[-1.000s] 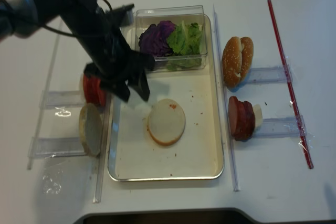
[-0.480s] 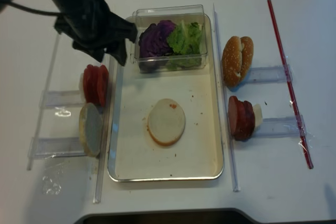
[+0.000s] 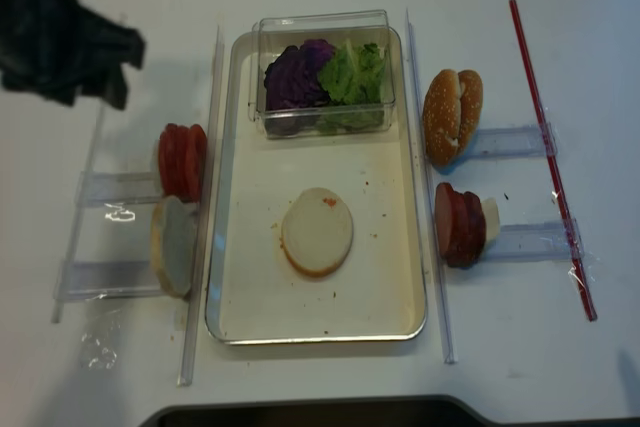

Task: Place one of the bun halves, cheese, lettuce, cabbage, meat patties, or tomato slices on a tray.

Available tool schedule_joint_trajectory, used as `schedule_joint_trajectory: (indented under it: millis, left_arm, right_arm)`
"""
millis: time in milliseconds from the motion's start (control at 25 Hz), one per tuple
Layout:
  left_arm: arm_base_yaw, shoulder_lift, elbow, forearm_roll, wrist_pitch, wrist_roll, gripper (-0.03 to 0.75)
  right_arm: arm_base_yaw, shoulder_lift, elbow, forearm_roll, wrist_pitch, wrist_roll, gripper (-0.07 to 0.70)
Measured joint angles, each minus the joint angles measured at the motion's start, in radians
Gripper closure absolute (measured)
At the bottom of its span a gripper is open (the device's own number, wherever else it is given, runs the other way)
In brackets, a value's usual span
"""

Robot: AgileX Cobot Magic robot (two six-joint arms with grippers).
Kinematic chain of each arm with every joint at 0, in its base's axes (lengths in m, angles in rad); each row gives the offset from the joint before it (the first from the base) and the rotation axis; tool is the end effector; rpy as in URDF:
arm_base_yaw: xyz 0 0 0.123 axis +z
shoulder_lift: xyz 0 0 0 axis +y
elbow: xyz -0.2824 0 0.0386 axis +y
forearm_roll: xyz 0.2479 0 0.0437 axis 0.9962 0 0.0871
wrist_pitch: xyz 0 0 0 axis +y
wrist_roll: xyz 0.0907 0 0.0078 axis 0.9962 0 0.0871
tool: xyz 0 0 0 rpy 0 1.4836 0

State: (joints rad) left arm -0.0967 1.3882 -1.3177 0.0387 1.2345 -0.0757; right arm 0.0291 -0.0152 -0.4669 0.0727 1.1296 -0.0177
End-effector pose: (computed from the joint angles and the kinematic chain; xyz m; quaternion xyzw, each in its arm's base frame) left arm 0.2675 -0.0226 0.3484 0.0134 0.9842 0.0039 0.1765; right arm -0.0068 0.0058 0.2627 -0.0228 0.8742 0.0390 0.4835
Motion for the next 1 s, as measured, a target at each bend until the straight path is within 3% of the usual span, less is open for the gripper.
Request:
schedule_joint_trajectory:
  millis: [200,1000]
  left_arm:
    - [0.078,-0.147,0.123,0.013,0.008,0.018,0.288]
    - [0.08,-0.759,0.456,-0.039,0.023,0.027,0.288]
  right_arm:
    - [0.0,0.0,0.0,0.0,0.0,0.0,0.124]
    - [0.0,0.0,0.0,0.0,0.002,0.002,0.124]
